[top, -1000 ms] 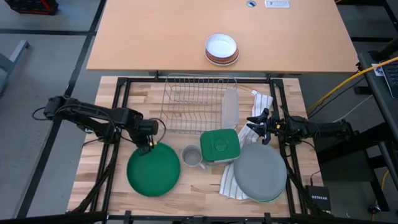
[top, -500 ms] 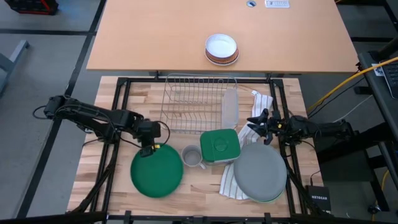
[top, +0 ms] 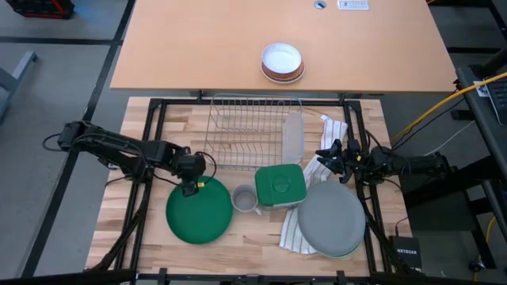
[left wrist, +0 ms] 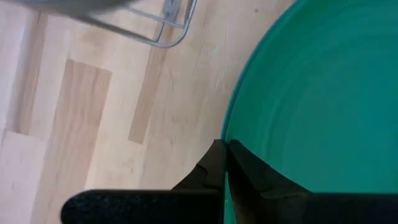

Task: Sort dishes
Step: Put the green plate in the dish rack

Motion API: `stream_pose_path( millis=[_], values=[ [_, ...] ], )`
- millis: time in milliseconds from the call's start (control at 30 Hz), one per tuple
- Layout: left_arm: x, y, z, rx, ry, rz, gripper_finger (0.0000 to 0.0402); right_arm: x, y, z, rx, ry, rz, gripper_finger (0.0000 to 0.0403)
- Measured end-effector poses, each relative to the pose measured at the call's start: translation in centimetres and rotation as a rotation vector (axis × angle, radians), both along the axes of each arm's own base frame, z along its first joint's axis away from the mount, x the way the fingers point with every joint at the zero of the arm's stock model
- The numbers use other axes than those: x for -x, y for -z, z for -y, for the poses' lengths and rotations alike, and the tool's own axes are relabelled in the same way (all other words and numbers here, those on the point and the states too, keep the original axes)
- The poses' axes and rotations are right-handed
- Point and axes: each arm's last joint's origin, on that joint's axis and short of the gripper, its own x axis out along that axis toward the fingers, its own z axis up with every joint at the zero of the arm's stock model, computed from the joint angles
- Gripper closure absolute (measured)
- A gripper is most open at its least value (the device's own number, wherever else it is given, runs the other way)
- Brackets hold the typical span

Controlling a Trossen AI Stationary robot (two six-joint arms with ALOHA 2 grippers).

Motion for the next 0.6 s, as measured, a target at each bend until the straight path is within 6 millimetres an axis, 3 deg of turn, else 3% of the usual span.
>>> stream_pose_path(
  millis=[233,600],
  values=[
    [0.2,2.4,0.0,0.001,-0.061,-0.094,0.0401,-0.1,0.4,0.0,0.004,0.0,-0.045,0.023],
    [0.2,3.0,0.0,0.008,-0.112,-0.115,0.0377,-0.1,0.6,0.0,0.006,0.0,-0.063,0.023]
  ],
)
